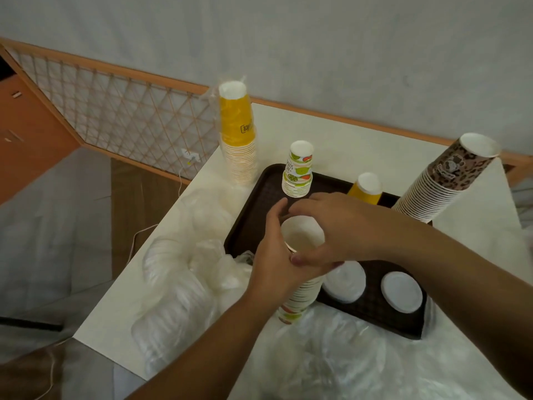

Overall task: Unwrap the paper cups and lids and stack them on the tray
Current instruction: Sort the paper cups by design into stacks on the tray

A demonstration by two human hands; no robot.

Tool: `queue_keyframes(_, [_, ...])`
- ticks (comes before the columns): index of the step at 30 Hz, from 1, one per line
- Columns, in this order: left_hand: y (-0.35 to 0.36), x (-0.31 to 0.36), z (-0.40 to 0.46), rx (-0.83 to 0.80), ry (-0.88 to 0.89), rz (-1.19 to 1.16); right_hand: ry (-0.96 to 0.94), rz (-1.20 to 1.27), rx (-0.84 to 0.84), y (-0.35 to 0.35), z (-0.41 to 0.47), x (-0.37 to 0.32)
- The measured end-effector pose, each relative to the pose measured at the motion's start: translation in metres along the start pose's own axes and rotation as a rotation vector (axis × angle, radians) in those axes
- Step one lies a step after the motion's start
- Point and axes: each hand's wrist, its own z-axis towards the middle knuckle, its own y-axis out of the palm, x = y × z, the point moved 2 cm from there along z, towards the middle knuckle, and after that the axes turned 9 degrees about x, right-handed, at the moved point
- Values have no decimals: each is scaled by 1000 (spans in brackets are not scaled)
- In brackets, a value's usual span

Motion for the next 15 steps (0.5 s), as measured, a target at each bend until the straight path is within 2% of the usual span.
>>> queue_keyframes(4, [3, -3, -3, 22, -29, 19, -33, 57, 39, -6, -7, -1])
queue_keyframes(8, [1, -6, -3, 68, -61, -9, -38, 166, 120, -42, -16, 18])
queue_keyframes(11, [-1, -4, -1, 97, -74, 6, 6, 346, -68, -53, -18, 51])
queue_keyframes(15, [-4, -6, 0, 104, -118, -55, -61, 212, -211, -33, -11, 72])
